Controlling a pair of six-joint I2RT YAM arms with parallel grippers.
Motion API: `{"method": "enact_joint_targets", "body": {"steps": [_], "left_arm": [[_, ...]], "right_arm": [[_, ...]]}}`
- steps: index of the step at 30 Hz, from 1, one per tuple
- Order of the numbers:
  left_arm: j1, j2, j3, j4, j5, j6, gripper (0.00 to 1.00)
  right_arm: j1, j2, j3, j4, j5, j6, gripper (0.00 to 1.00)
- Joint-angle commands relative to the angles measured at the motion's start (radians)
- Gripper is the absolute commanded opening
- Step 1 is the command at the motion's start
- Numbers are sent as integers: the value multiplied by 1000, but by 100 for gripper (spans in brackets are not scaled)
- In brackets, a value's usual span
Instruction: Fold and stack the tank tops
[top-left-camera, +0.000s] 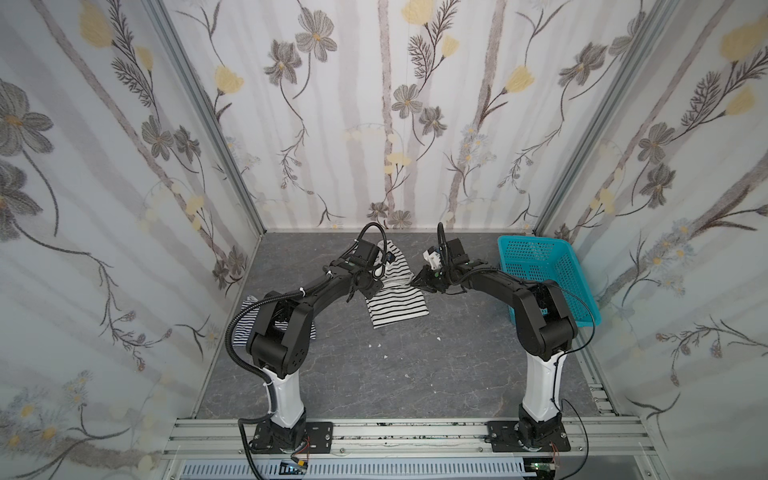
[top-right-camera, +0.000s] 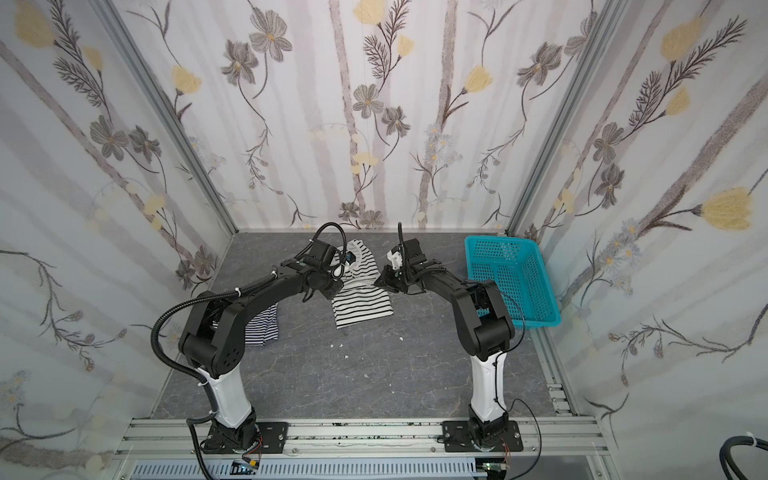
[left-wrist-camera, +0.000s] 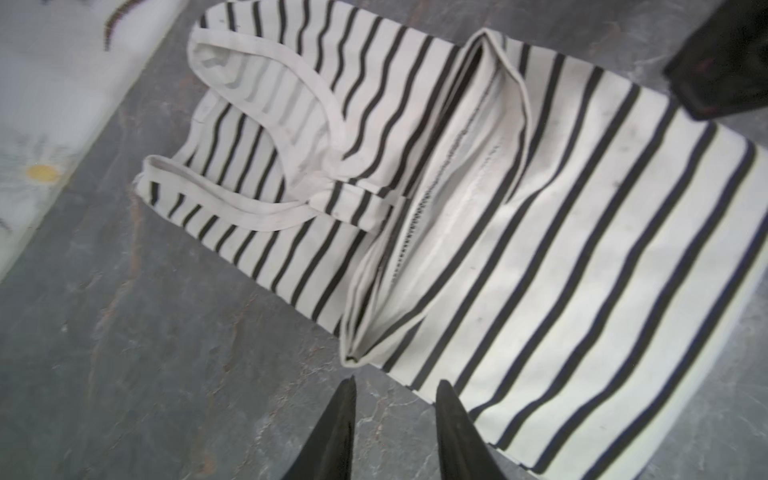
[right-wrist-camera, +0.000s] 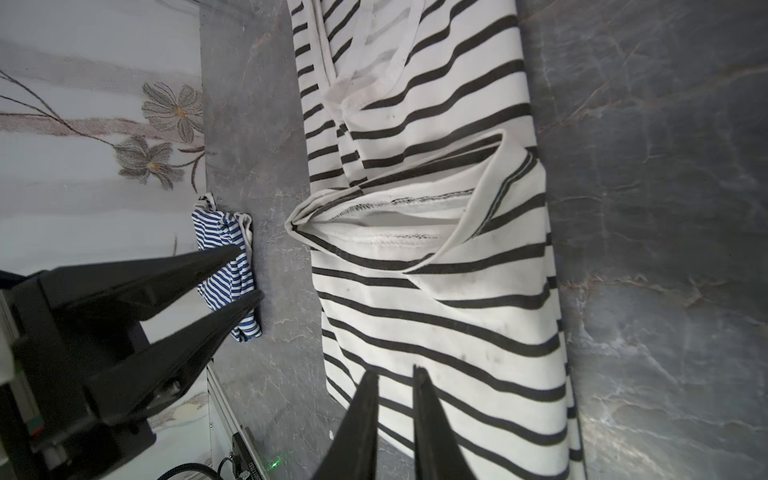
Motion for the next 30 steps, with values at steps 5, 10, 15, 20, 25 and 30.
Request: {"method": "enact_joint_targets", "body": {"steps": [5,10,15,20,25,30], "left_arm": [[-26,87,16,11,80,-27,28],[-24,143,47,20,56,-12,32],[-18,178,88,25,37,-8,34],[-5,203,130,34,19,-12,34],[5,234,180,39,0,-14,35],[12,271,245,40,-22,-21,35]], "right_arm": [[30,81,67,18,27,19,9],[32,140,130,-7,42,30,9],[34,194,208,-63,67,22,10],[35,220,243,-72,63,20,10],[43,169,226,-47,62,13,11],[53,110,181,-29,67,9,12]]}}
